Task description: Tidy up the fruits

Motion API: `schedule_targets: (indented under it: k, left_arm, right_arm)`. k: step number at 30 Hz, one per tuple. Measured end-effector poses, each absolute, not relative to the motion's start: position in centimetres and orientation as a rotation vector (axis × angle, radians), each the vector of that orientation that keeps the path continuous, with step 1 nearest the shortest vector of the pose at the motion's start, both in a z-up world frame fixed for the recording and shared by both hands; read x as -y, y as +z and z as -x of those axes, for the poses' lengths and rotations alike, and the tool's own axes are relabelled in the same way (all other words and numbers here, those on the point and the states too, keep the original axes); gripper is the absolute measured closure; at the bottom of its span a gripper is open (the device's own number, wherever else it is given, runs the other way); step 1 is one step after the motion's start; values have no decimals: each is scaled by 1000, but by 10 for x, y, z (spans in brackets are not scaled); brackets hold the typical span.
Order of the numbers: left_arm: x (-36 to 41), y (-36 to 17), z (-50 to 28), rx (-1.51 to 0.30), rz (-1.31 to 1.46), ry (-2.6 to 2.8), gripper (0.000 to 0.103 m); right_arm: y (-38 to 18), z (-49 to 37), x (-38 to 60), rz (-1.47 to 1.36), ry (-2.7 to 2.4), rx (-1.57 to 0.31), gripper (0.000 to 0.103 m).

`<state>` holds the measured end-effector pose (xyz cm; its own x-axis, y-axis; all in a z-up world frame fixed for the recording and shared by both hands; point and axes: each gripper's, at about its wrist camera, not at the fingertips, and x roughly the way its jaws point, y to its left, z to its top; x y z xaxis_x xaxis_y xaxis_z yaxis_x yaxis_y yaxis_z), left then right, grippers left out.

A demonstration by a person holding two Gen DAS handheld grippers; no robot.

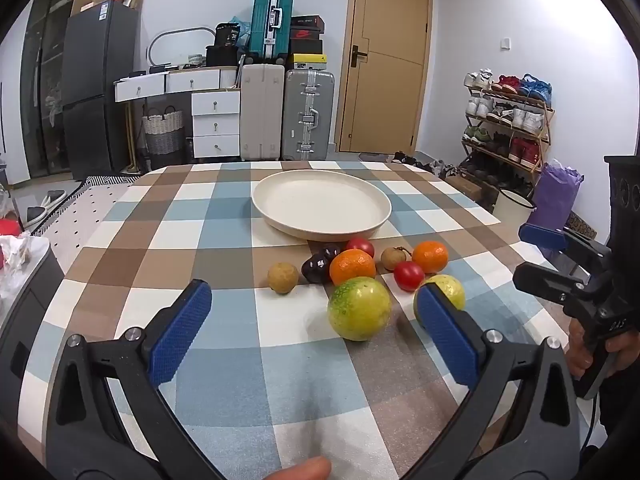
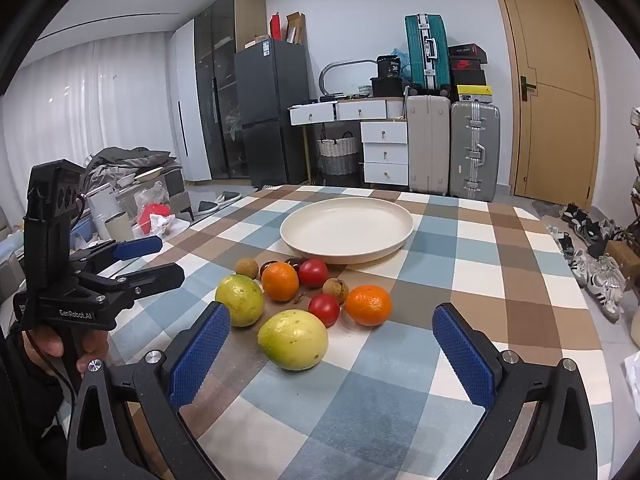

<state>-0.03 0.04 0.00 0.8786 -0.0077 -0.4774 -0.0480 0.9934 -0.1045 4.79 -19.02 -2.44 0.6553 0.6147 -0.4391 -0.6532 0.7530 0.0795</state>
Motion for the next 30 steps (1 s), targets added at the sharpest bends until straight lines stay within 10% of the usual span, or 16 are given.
schedule_targets:
  k: [30]
  left_arm:
    - [0,0,0,-504,97,28,0]
  right_arm:
    - [-24,-47,189,93,721,-459,0]
